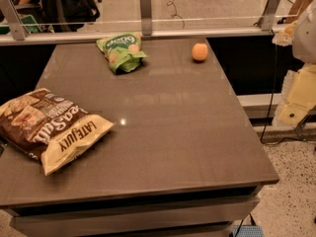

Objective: Move orange near brown chip bag

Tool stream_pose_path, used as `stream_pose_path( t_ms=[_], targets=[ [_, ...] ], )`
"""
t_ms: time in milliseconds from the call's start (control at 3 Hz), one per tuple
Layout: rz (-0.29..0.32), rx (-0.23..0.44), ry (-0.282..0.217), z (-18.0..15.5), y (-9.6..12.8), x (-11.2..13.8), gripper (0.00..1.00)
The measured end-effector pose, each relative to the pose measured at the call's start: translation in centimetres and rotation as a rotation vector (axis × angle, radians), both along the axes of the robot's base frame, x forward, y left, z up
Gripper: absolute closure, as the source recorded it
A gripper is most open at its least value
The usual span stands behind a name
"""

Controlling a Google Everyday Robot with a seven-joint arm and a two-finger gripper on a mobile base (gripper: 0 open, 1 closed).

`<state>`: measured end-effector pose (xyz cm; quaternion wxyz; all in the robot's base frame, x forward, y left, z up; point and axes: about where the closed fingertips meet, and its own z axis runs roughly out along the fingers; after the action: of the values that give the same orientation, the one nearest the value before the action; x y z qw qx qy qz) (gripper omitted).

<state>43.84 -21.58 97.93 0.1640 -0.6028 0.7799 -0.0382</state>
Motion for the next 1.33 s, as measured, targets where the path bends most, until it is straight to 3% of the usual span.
stream_pose_path(
  t_ms=[333,667,1000,1333],
  targets=[
    [0.0,0.0,0.0,0.0,0.0,0.0,0.0],
    [-0.003,0.048,-0.036,-0.7,0.5,1.1,0.0],
    [0.007,0.133,-0.114,-2.0,1.9,4.3,0.0],
    [0.01,0.237,-0.209,-3.1,3.2,9.2,0.0]
  ],
)
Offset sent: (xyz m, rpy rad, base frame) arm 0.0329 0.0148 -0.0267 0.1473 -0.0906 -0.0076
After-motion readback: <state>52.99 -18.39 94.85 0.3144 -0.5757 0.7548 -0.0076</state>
